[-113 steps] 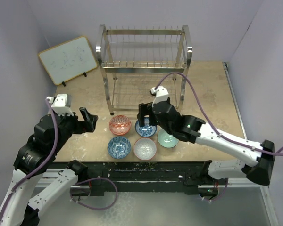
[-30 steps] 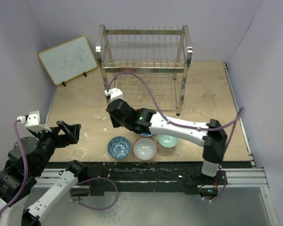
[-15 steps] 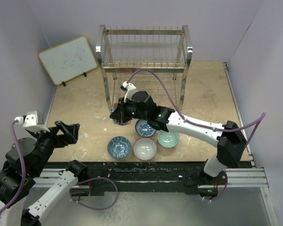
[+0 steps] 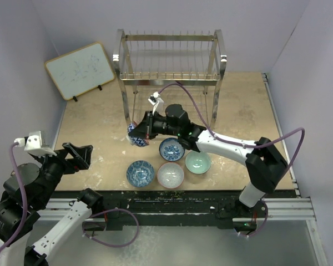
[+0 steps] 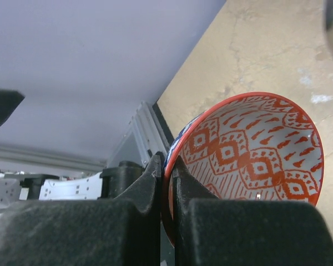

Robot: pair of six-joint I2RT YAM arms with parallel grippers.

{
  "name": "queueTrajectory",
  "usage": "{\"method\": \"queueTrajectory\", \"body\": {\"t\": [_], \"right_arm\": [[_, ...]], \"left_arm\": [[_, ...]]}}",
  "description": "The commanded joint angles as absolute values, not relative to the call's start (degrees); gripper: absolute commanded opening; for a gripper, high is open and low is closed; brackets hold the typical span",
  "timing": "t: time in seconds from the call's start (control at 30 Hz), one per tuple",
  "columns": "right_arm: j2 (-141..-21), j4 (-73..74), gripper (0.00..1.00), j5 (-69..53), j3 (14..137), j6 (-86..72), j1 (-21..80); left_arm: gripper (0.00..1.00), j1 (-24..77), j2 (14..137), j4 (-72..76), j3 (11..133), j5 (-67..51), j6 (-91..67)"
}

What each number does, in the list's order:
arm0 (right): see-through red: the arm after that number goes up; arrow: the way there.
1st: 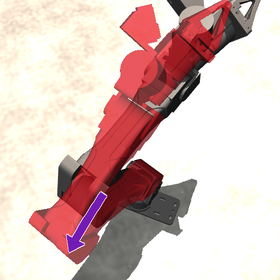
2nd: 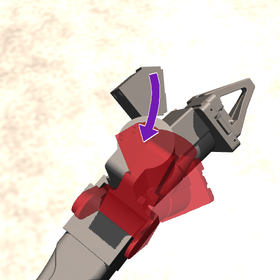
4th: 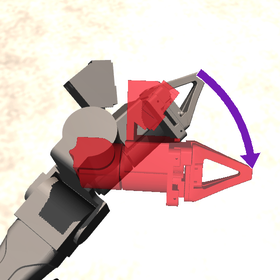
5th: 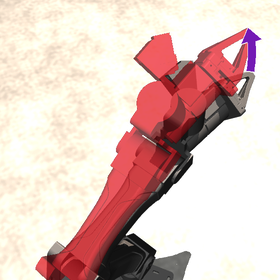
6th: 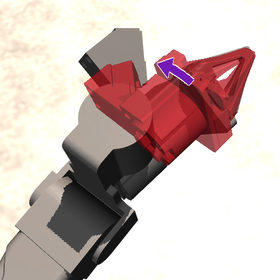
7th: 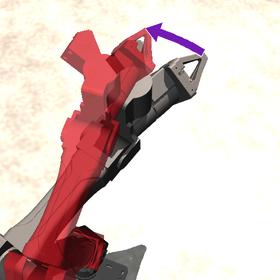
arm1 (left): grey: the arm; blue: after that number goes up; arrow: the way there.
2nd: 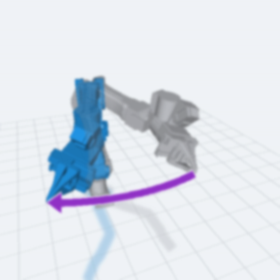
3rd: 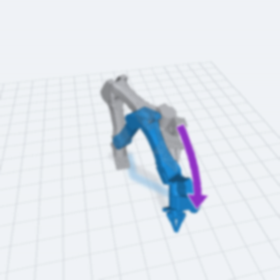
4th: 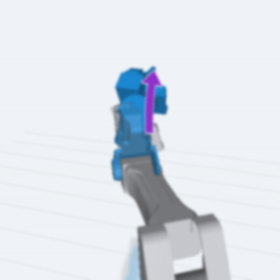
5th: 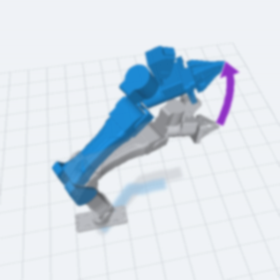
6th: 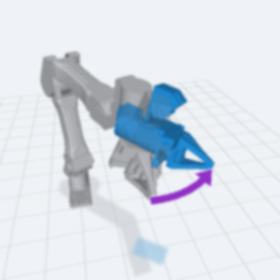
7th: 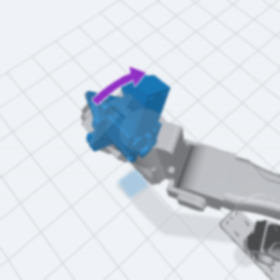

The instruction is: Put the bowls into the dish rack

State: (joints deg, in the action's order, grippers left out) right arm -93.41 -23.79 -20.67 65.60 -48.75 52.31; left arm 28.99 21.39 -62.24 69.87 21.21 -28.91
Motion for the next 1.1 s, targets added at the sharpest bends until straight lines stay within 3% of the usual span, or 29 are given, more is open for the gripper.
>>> {"method": "queueTrajectory", "body": {"t": [0.0, 0.73, 1.07], "right_arm": [[-94.9, -35.4, 0.00, -26.7, 65.5, -54.1, 48.4], [-109.0, -57.8, 0.00, -34.5, 68.4, -71.0, 37.6], [-112.6, -65.4, 0.00, -26.4, 72.5, -79.1, 34.4]], "left_arm": [[0.99, 28.7, 22.6, -61.3, 72.4, 21.1, -28.0], [0.99, 28.7, 23.5, -62.3, 74.8, 22.0, -27.0], [0.99, 28.7, 23.7, -63.5, 77.1, 22.2, -26.4]]}}
